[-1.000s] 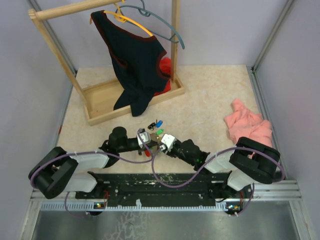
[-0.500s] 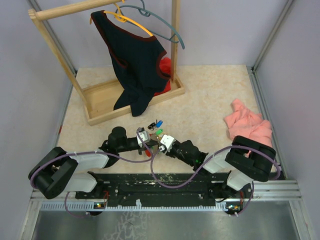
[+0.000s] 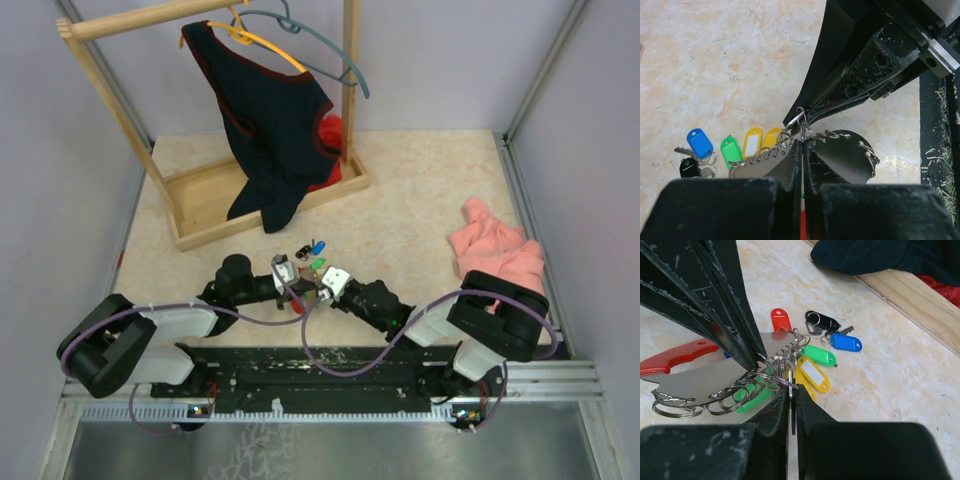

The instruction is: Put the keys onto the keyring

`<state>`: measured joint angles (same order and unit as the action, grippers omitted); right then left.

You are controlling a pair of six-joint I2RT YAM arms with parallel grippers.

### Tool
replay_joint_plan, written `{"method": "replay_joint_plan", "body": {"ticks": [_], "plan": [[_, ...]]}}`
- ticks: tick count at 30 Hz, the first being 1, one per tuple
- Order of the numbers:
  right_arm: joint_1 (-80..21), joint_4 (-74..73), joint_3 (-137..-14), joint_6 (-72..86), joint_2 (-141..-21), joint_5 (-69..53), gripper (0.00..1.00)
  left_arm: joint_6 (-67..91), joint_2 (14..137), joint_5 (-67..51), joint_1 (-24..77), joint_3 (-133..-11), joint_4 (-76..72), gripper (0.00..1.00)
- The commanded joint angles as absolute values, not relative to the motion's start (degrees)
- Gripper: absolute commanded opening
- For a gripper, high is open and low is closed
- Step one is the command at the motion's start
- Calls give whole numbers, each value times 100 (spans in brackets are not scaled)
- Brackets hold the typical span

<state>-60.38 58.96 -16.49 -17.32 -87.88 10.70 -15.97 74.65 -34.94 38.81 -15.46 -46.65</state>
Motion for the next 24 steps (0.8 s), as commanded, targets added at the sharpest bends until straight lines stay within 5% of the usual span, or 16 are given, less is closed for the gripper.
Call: {"method": "replay_joint_plan", "body": {"ticks": [1, 24], "plan": [[-6108, 6135, -1653, -1741, -8706, 1187, 0, -1328, 7349, -3442, 3803, -1424, -5128, 0], [-6351, 4243, -2126, -2525, -8098, 1918, 0, 1006, 7531, -2738, 3498, -803, -7212, 0]]}}
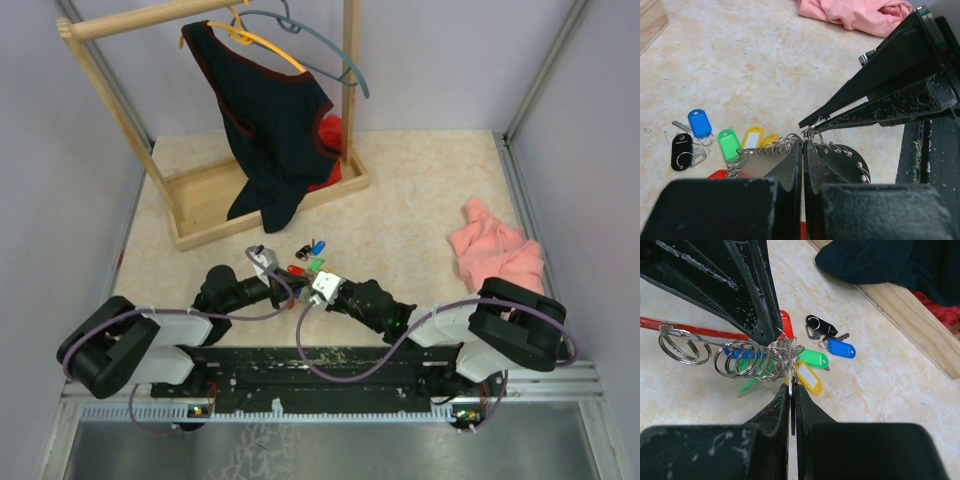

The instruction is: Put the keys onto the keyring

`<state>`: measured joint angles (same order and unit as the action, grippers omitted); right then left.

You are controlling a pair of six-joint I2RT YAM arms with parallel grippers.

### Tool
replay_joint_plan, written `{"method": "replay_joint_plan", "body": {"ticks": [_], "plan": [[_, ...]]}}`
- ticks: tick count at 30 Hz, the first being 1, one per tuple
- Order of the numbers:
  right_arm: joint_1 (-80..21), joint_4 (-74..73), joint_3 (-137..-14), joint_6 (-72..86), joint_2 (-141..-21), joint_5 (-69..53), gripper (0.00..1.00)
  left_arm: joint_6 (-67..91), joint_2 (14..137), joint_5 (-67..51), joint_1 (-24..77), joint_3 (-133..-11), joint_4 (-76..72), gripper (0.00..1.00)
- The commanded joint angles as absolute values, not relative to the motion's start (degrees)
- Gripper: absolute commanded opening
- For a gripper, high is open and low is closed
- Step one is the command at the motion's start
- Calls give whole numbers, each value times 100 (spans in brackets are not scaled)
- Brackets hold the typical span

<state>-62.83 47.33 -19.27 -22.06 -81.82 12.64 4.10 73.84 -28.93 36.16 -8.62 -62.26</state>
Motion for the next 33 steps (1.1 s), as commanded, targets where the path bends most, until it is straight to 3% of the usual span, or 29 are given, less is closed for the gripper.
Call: {"method": "replay_joint_plan", "body": {"ticks": [1, 3, 10, 19, 33], "plan": [[-6350, 4198, -2165, -2596, -8043, 1999, 0, 1035, 7586, -2798, 3494, -784, -7276, 0], [-6359, 4095, -2233, -2758, -7877, 2154, 0, 1011, 7644, -2913, 3498, -723, -7407, 0], [-6354, 3207, -2701, -3443, -7339, 2153, 0, 598, 7418, -3286, 3489, -563, -7032, 22], [-6359, 2512, -3006, -3489, -7135, 1723, 0, 162, 7387, -3705, 3480, -766, -6623, 33], [-6354, 2774, -2818, -3608, -7022, 1581, 0, 385, 9067, -5735, 2800, -1357, -8593, 35]]}}
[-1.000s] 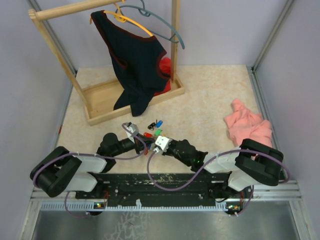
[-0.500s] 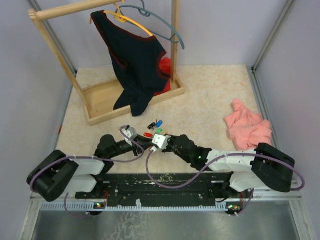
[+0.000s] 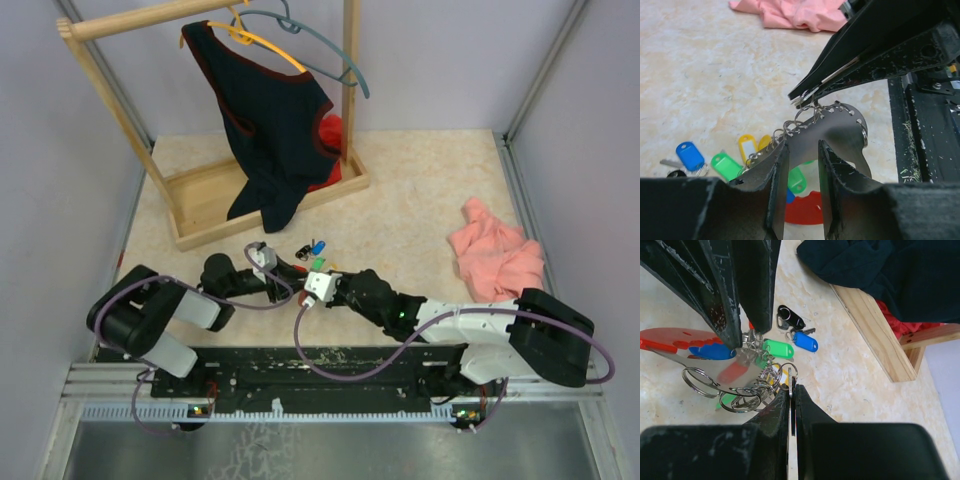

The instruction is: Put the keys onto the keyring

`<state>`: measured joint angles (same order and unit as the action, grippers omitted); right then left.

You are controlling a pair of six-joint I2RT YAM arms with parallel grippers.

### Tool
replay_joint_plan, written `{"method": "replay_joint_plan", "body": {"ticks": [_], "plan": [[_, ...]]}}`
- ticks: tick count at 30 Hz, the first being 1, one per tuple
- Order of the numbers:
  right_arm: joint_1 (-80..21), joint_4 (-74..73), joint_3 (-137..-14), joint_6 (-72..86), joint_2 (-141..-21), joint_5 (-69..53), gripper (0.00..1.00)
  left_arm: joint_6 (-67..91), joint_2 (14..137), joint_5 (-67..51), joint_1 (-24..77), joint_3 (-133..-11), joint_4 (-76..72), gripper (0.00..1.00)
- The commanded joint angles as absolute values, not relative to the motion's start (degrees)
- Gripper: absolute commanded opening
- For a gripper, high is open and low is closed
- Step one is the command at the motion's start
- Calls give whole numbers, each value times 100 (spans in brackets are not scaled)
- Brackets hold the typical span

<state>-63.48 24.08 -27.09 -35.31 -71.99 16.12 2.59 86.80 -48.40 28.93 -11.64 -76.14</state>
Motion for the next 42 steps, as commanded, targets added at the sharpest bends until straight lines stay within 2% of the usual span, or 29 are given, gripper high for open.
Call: {"method": "replay_joint_plan", "body": {"ticks": [1, 19, 31, 38, 42], "plan": [[-6354, 2781, -2808, -3618, -7022, 1580, 0, 455, 9194, -5857, 2759, -1424, -8694, 35], [-6355, 2954, -2820, -3654, -7223, 1500, 0, 1115, 10559, -6859, 2521, -2478, -9130, 36], [-6354, 2948, -2869, -3651, -7313, 1450, 0, 2199, 11113, -7309, 2517, -2844, -10242, 34], [-6355, 2974, -2897, -3640, -7380, 1442, 0, 2260, 11132, -7264, 2541, -2835, -10250, 31], [-6354, 2984, -2912, -3632, -7424, 1381, 0, 2230, 11115, -7168, 2604, -2849, -10256, 33]]}}
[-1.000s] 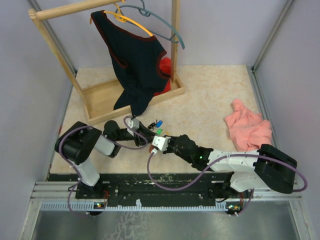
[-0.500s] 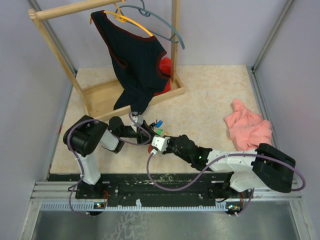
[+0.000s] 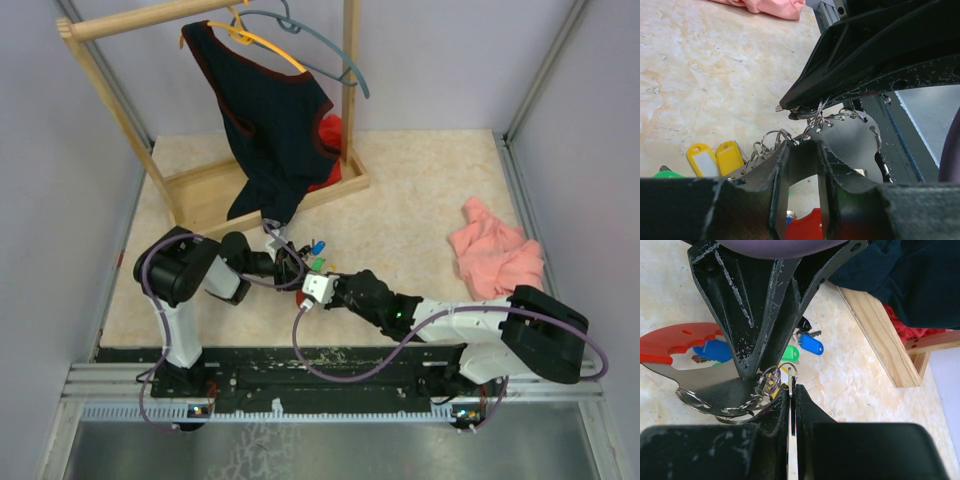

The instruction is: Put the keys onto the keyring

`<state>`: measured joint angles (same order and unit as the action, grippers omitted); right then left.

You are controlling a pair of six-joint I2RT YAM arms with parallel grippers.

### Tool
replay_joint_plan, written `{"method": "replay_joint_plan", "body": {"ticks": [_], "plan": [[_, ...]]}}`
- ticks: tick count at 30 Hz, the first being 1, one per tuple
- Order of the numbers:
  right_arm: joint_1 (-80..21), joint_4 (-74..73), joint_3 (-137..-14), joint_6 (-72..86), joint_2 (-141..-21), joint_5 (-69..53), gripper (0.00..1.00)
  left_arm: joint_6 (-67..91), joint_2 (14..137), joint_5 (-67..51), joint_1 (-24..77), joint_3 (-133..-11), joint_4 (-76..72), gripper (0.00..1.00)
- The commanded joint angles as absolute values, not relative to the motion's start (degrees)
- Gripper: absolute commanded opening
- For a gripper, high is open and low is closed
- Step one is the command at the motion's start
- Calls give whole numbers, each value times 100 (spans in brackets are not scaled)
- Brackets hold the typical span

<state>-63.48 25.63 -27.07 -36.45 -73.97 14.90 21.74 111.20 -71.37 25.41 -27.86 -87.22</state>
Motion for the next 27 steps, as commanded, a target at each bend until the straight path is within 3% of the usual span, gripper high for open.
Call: {"method": "replay_joint_plan", "body": {"ticks": [1, 13, 17, 20, 27], "plan": [[-6354, 2984, -2919, -3636, -7422, 1371, 0, 2222, 11116, -7159, 2621, -2849, -10257, 34], [-6354, 2972, -2933, -3592, -7417, 1306, 0, 2104, 10972, -7021, 2631, -2803, -10257, 33], [-6354, 2947, -2970, -3593, -7459, 1279, 0, 2139, 10933, -7033, 2649, -2803, -10257, 23], [-6355, 2885, -2972, -3586, -7438, 1380, 0, 2192, 10878, -7026, 2646, -2782, -10257, 2], [-6354, 2463, -2745, -3337, -7016, 1897, 0, 2174, 10516, -6343, 2607, -2324, -10245, 0]]}}
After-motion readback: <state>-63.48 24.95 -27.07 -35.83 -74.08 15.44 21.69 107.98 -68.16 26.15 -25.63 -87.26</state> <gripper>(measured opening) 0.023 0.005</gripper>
